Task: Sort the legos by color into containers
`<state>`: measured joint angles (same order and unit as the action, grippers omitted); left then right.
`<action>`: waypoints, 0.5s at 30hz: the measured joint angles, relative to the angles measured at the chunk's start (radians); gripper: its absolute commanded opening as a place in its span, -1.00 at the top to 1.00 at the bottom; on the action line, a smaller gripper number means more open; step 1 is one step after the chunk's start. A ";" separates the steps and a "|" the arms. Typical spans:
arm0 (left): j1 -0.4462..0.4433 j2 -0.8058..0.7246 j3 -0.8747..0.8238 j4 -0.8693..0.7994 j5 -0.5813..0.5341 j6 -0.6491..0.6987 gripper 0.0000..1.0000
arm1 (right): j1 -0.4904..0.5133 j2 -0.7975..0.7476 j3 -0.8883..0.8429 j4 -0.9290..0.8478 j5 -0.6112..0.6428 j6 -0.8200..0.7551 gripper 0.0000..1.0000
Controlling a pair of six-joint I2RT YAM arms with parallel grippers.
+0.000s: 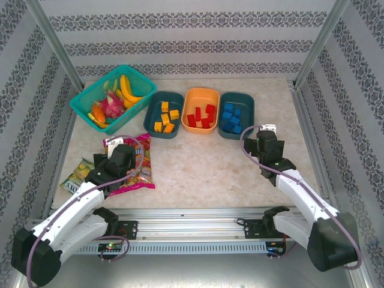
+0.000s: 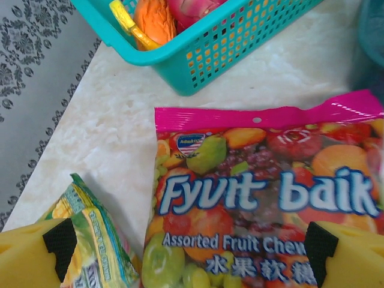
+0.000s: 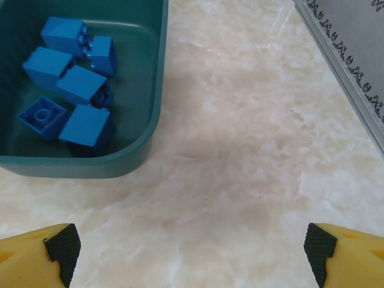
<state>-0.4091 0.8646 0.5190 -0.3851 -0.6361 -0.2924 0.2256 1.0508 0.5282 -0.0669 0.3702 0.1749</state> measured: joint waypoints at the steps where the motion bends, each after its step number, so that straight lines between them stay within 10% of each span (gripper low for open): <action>1: 0.018 0.016 -0.029 0.056 0.003 0.022 -1.00 | -0.008 0.030 -0.015 0.042 0.000 -0.014 -0.95; 15: 0.310 0.520 -0.060 0.696 0.267 0.166 -1.00 | -0.140 0.374 -0.019 0.484 -0.128 -0.120 -0.95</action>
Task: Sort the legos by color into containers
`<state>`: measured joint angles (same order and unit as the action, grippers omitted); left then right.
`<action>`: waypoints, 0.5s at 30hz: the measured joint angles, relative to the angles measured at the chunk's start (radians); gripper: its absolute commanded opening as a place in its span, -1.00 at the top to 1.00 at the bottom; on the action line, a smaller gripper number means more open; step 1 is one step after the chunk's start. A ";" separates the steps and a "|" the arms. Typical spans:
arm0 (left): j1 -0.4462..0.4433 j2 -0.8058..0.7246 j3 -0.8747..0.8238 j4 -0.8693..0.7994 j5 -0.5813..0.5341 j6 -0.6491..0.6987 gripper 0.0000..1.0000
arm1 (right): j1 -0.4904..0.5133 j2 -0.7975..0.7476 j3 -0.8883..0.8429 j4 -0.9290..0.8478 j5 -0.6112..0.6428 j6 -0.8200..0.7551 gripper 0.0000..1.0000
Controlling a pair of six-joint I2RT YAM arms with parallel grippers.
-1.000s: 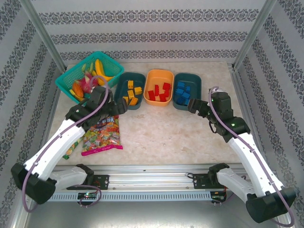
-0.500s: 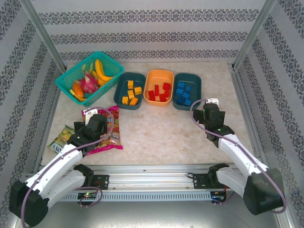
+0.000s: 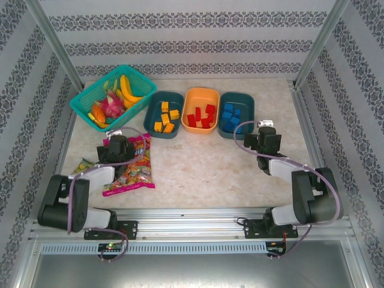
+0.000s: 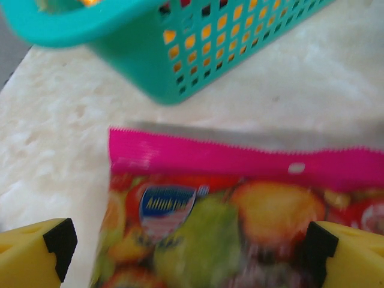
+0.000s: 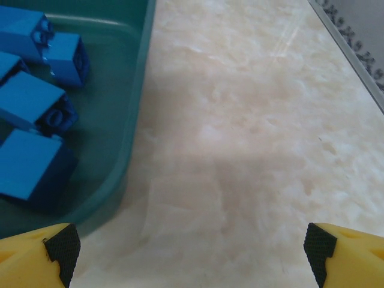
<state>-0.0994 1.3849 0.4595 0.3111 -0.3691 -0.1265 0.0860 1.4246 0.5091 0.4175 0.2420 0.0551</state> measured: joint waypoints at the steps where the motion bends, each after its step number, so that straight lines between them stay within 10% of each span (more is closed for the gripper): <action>1: 0.010 0.026 0.014 0.029 0.018 0.006 -0.99 | -0.007 0.013 0.004 0.023 -0.012 -0.004 -0.95; 15: 0.080 0.169 -0.084 0.478 0.209 0.056 -1.00 | -0.064 0.090 -0.195 0.430 -0.132 -0.007 -0.95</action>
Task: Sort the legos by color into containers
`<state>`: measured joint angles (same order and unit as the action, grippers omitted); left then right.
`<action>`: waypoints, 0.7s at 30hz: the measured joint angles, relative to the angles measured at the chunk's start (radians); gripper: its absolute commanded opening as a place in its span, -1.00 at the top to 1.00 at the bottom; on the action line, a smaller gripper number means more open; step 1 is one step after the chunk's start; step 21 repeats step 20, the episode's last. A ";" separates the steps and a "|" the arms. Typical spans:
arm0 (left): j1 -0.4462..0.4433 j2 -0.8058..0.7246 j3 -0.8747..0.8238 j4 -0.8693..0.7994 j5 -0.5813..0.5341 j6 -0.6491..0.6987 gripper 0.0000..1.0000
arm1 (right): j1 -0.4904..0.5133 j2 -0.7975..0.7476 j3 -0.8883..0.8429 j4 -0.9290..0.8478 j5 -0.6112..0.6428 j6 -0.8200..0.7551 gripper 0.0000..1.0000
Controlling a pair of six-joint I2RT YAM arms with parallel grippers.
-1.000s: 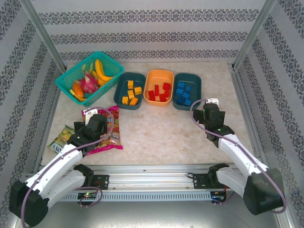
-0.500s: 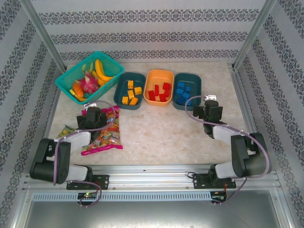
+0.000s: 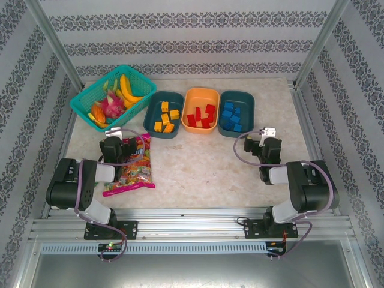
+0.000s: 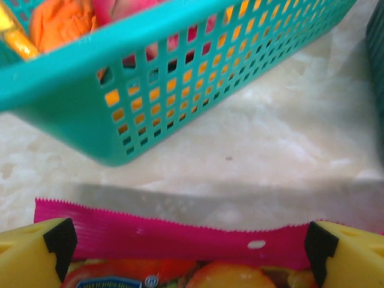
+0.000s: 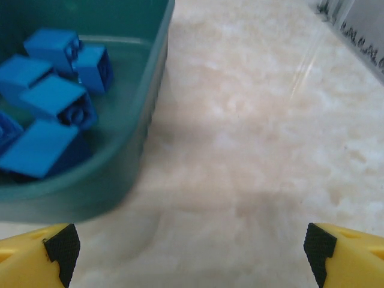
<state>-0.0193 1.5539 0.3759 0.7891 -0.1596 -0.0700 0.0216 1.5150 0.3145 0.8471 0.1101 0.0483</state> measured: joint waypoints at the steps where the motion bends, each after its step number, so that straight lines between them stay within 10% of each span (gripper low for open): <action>1: 0.000 0.000 0.001 0.013 0.003 0.002 -1.00 | 0.000 0.000 0.007 0.000 0.001 0.000 -0.95; 21: 0.000 0.000 0.003 0.035 0.003 0.011 -1.00 | 0.002 0.000 0.051 0.033 0.004 -0.003 -0.95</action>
